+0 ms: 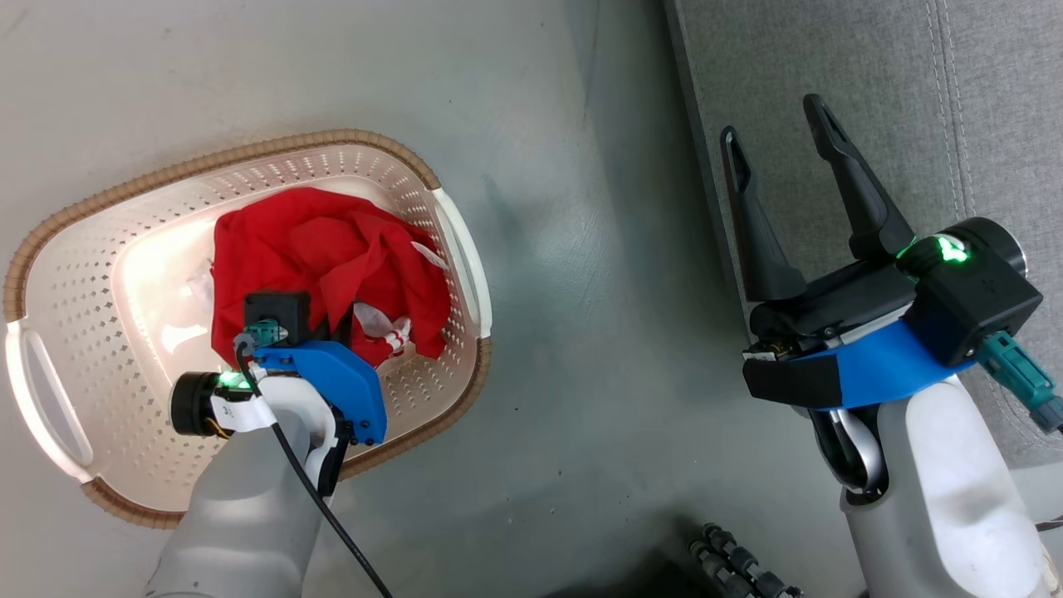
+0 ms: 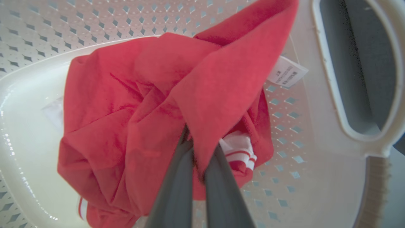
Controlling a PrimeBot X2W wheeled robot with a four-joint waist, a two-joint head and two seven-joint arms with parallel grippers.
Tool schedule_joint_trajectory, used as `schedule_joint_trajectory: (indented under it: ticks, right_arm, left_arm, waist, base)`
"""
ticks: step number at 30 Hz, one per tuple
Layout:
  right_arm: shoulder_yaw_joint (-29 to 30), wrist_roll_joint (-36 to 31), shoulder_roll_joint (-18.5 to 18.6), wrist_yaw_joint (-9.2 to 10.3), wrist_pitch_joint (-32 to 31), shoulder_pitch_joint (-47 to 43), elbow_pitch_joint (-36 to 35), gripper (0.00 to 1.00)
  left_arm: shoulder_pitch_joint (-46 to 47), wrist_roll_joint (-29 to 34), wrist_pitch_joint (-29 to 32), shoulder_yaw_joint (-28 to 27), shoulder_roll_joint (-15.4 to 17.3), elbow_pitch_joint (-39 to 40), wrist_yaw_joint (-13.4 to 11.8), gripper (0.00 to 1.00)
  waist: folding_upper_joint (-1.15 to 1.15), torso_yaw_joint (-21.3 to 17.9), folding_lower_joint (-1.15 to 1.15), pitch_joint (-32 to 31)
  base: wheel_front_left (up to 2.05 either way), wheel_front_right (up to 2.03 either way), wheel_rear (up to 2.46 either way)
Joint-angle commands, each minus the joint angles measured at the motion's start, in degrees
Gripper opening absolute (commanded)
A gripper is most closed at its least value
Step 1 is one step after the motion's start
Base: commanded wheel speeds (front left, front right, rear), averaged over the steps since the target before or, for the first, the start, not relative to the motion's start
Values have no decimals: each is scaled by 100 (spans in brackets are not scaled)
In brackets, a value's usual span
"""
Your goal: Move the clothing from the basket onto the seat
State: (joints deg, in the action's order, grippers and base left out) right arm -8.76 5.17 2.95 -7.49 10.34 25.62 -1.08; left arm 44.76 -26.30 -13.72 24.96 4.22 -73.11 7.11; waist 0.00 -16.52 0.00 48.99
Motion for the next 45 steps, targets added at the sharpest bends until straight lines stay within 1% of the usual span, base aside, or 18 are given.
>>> schedule_joint_trajectory:
  ticks: [1, 5, 11, 15, 21, 24, 25, 29, 33, 39, 45]
  right_arm:
    - [-4, -27, -11, -1, -5, 77, 19, 100]
    - [-29, -43, -11, -1, 0, 96, 102, 100]
    - [-36, -66, -9, -1, 9, 24, 259, 100]
    - [3, -120, -6, -1, -12, -101, 402, 100]
    - [-21, -88, -3, -1, -64, -422, 664, 100]
    - [-15, -86, -4, -1, -117, -661, 772, 100]
    - [-15, -86, -4, -1, -117, -661, 772, 100]
    - [77, -76, 2, -1, -217, -1018, 862, 100]
    - [110, -49, 16, -1, -311, -1277, 865, 100]
    - [205, -5, 14, -2, -425, -1689, 846, 100]
    - [250, 45, 10, -1, -529, -1990, 789, 100]
  left_arm:
    - [82, -32, -15, 27, 0, -5, 40, 0]
    - [-22, -91, -46, 63, -3, -20, 43, 0]
    - [-224, -200, -112, 182, -38, 72, 50, 0]
    - [-424, -253, -138, 371, -75, 221, 51, 0]
    - [-878, -365, -149, 727, -129, 449, 40, 0]
    - [-1206, -562, -152, 982, -145, 809, 39, 0]
    - [-1206, -562, -152, 982, -145, 809, 39, 0]
    - [-1551, -957, -153, 1548, -131, 1507, 39, 0]
    - [-1673, -1157, -154, 1934, -133, 1918, 39, 0]
    - [-1767, -1276, -154, 2172, -117, 2363, 40, 0]
    - [-1622, -1247, -155, 2346, -85, 2776, 40, 0]
  waist:
    - [0, 9, 0, -23]
    - [0, 41, 0, -169]
    - [0, 210, 0, -709]
    - [0, 413, 0, -1227]
    - [0, 684, 0, -2226]
    - [0, 852, 0, -2778]
    - [0, 852, 0, -2778]
    - [0, 1089, 0, -3385]
    - [0, 1285, 0, -3881]
    - [0, 1549, 0, -4516]
    - [0, 1747, 0, -4859]
  base:
    - [0, 0, 0]
    - [0, 0, 0]
    - [0, 0, 0]
    - [0, 0, 0]
    - [0, 0, 0]
    - [0, 0, 0]
    - [0, 0, 0]
    - [0, 0, 0]
    - [0, 0, 0]
    - [0, 0, 0]
    - [0, 0, 0]
